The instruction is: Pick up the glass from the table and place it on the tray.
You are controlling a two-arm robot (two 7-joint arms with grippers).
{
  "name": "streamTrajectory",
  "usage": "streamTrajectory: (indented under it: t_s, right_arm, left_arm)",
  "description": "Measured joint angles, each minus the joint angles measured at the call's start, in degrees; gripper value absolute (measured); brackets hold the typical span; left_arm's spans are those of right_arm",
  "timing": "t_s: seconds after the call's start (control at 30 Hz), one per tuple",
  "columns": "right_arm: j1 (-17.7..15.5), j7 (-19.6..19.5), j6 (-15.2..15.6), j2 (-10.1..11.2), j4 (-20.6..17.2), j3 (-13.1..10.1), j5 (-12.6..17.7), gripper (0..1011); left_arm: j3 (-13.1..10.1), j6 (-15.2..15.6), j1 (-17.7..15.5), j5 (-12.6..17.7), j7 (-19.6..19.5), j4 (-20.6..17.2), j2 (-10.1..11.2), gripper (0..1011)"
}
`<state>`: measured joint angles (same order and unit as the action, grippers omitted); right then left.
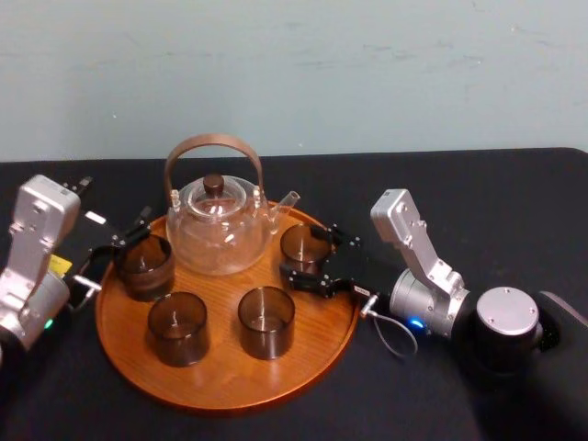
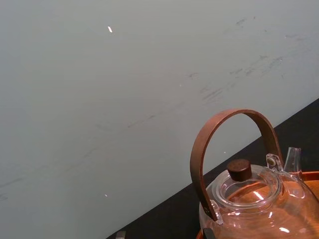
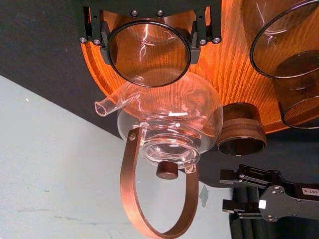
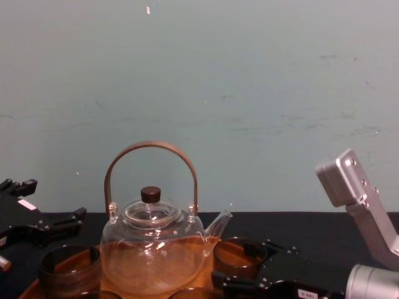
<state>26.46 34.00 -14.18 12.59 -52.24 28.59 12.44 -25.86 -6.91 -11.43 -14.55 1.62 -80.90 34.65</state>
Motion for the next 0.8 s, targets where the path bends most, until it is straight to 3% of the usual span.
streamTrajectory:
  t_s: [0.23,0.37,0.8]
  right_arm:
    - [0.0,0.0,0.0,0.0,-0.1,0.0,0.0,912]
    - [0.0,0.0,0.0,0.0,-0.1,0.0,0.0,1000]
    - [0.0,-0.1,0.0,0.1,-0.2,0.0,0.0,1002]
  left_arm:
    - [0.0,0.0,0.0,0.0,0.0,0.0,0.0,1001]
    - [0.0,0.0,0.0,0.0,0.0,0.0,0.0,1001]
    - [0.0,0.0,0.0,0.0,0.0,0.0,0.0,1001]
